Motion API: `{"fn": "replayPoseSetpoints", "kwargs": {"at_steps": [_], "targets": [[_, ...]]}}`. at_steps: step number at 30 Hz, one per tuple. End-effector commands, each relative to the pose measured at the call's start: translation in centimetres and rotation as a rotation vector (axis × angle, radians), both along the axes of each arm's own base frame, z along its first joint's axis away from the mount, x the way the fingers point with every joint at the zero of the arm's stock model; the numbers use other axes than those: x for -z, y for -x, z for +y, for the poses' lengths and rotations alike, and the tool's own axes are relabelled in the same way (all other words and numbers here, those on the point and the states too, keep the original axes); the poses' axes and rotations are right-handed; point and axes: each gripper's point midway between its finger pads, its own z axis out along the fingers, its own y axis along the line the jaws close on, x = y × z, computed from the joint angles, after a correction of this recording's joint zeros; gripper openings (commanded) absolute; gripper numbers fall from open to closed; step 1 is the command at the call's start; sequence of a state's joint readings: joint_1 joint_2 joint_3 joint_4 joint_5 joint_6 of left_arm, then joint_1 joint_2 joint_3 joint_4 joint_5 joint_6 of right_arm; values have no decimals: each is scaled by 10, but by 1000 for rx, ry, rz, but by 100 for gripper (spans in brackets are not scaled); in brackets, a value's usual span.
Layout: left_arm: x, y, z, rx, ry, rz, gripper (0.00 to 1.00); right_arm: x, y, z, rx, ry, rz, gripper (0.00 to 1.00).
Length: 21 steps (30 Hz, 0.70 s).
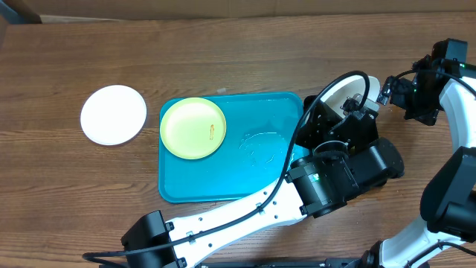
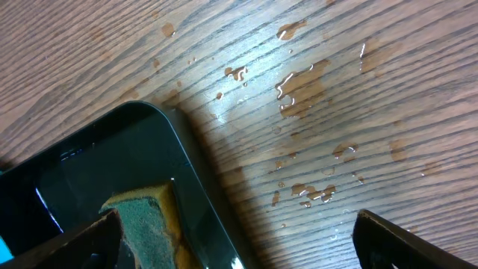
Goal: Clean dirty plates on tray and stack at the side
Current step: 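Lift the white plate with the left gripper and swing it left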
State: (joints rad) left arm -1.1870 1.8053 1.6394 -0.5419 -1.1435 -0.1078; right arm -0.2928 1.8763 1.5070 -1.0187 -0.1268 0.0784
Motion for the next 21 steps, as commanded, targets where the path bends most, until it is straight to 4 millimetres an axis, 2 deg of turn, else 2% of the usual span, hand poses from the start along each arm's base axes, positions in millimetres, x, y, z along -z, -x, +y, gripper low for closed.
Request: {"fn": "replayPoseSetpoints", "kwargs": {"at_steps": [1,10,13,16,19,21], "targets": [[-9,-2,0,-30,1,-34,4,-13,-5,0,1,6,-39,100],[-8,4,-3,-29,36,-35,4,-13,-5,0,1,6,-39,100],[-13,-3,4,-75,83,-63,4,-13,-5,0,1,6,-39,100],[-8,-1,-4,-52,145,-40,4,-13,-5,0,1,6,-39,100],[-15,-9,8,-116,152,-85,4,-13,-5,0,1,6,-39,100],[-6,-12,1,-71,170,-33,4,-13,-5,0,1,6,-39,100]]}}
